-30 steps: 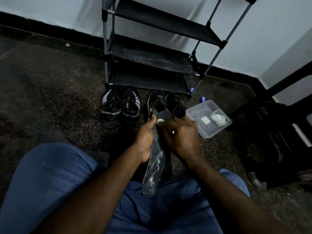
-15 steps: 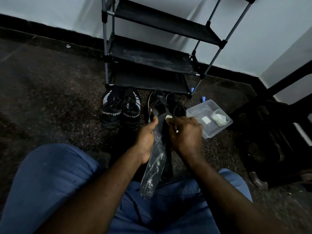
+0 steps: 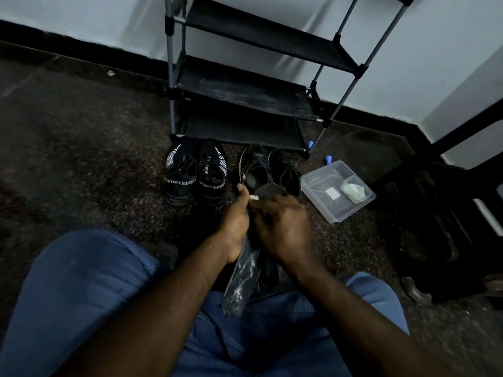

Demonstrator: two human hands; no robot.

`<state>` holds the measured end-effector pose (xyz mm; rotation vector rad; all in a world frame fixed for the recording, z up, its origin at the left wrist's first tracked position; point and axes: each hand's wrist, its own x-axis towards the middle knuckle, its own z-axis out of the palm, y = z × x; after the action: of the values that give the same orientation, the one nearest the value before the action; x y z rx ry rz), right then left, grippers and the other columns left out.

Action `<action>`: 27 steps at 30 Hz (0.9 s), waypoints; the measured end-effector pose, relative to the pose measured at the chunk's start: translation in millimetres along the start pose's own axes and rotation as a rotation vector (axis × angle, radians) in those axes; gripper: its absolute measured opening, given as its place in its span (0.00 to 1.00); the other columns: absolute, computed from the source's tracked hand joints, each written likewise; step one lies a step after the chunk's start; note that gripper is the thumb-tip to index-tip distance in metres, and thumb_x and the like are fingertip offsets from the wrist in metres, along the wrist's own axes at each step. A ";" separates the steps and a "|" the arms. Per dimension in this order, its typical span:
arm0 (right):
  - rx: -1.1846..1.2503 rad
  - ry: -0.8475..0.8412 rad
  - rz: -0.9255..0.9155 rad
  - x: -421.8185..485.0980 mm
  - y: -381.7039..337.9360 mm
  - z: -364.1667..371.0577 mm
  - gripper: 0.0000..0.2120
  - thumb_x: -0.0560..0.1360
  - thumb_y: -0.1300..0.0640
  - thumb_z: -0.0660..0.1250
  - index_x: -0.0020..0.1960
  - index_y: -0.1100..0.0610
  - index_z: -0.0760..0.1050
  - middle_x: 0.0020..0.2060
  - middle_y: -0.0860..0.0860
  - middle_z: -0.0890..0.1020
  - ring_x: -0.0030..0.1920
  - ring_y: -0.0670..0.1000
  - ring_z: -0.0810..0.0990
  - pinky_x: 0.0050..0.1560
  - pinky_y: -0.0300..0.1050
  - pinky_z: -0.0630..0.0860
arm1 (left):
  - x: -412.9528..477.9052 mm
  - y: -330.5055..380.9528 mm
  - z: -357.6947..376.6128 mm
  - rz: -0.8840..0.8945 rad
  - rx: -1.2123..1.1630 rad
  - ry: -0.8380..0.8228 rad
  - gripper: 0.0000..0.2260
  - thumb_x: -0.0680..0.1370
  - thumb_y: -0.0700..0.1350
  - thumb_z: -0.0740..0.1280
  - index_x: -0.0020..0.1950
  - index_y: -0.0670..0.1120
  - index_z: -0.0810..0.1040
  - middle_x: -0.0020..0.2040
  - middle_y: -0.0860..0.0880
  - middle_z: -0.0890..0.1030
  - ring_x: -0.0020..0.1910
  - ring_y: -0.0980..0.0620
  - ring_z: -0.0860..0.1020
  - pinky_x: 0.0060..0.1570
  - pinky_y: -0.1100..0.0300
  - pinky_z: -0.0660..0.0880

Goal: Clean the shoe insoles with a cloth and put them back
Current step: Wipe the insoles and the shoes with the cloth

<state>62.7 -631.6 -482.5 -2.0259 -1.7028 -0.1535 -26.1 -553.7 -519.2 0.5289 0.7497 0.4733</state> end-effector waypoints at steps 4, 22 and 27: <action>0.137 0.011 0.020 -7.3 -0.1 5.2 0.14 0.73 0.54 0.68 0.56 0.46 0.86 0.46 0.45 0.86 0.45 0.52 0.80 0.45 0.51 0.78 | -2.3 3.0 -2.4 -0.023 0.038 -0.003 0.46 0.74 0.79 0.45 0.62 0.44 0.83 0.58 0.38 0.84 0.59 0.40 0.83 0.63 0.47 0.76; 0.247 0.042 0.136 -12.1 -16.1 0.2 0.12 0.71 0.57 0.73 0.53 0.46 0.87 0.45 0.45 0.88 0.45 0.48 0.82 0.48 0.37 0.73 | -8.7 10.0 6.1 -0.039 0.083 -0.045 0.50 0.72 0.80 0.43 0.53 0.42 0.88 0.59 0.38 0.84 0.57 0.43 0.84 0.52 0.54 0.80; 0.231 0.024 0.130 -6.0 -11.4 -2.4 0.10 0.73 0.51 0.71 0.52 0.46 0.87 0.46 0.44 0.88 0.45 0.47 0.80 0.49 0.44 0.78 | -9.2 7.5 5.4 -0.018 0.104 -0.029 0.48 0.74 0.78 0.43 0.57 0.43 0.86 0.56 0.38 0.85 0.53 0.42 0.85 0.53 0.51 0.82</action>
<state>51.1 -636.8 -479.4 -1.9455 -1.4942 0.0592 -29.6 -554.7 -506.7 0.6248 0.7535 0.4110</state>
